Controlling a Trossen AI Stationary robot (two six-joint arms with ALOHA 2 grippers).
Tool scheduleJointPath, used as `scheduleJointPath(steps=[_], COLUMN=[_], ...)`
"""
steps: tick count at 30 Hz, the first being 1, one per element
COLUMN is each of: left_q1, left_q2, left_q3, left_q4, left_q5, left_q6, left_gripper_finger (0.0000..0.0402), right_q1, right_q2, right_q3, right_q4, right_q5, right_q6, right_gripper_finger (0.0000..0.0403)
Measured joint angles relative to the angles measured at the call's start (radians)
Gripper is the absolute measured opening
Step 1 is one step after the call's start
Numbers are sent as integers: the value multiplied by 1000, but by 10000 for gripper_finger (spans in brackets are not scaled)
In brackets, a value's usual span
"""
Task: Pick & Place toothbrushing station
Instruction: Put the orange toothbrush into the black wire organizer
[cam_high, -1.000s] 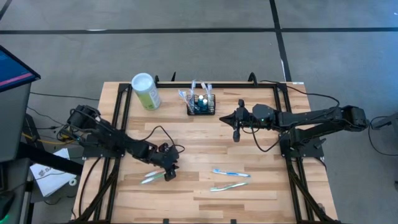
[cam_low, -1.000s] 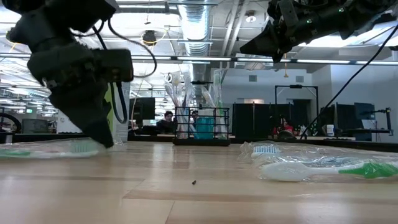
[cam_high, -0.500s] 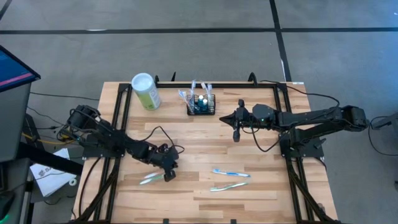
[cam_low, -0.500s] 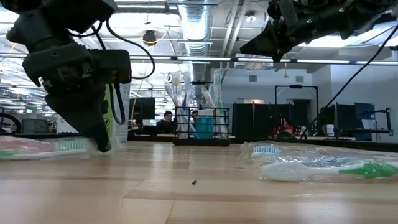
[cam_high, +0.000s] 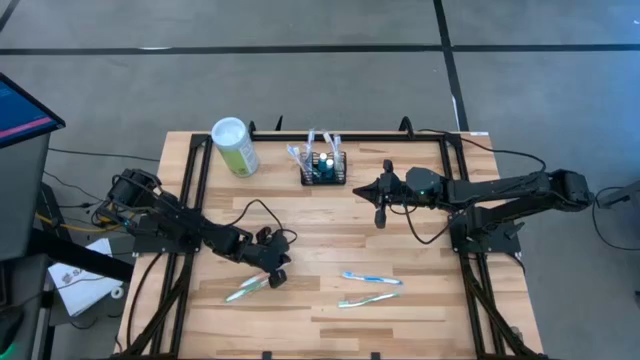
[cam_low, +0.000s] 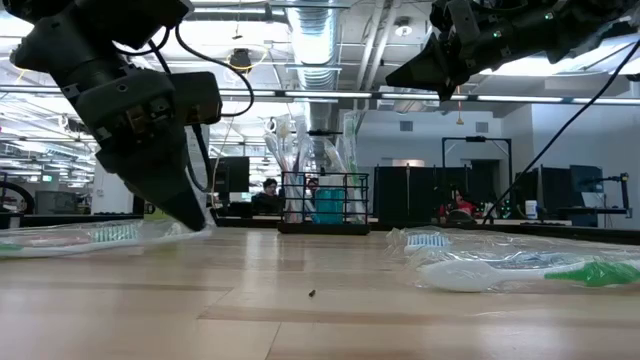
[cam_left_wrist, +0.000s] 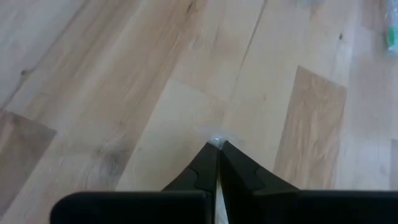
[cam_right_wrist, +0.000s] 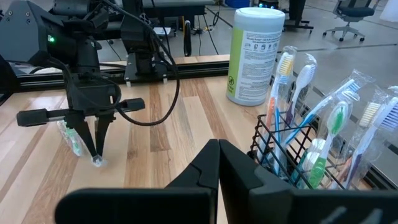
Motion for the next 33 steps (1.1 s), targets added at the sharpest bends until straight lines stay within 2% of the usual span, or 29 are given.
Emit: scheduleJointPath(steps=[4,10,20,25,33], left_q1=[0,0,0,11,61], left_q2=[-33,-146,-285,-288,-288], left_q3=[0,0,0,0,0], left_q4=[15,22,145,295,447], left_q5=[-28,-95,-255,-264,-253], left_q6=[26,81,288,424,563], left_gripper_finger=[1,1,1,1,1], right_q1=[0,0,1,2,2], right_q2=[0,0,0,0,0], right_q3=[0,0,0,0,0], right_q4=[0,-3,-7,-7,-6], right_q5=[0,0,-8,-11,-11], right_q6=[0,0,8,8,8], right_gripper_finger=[0,0,0,0,0])
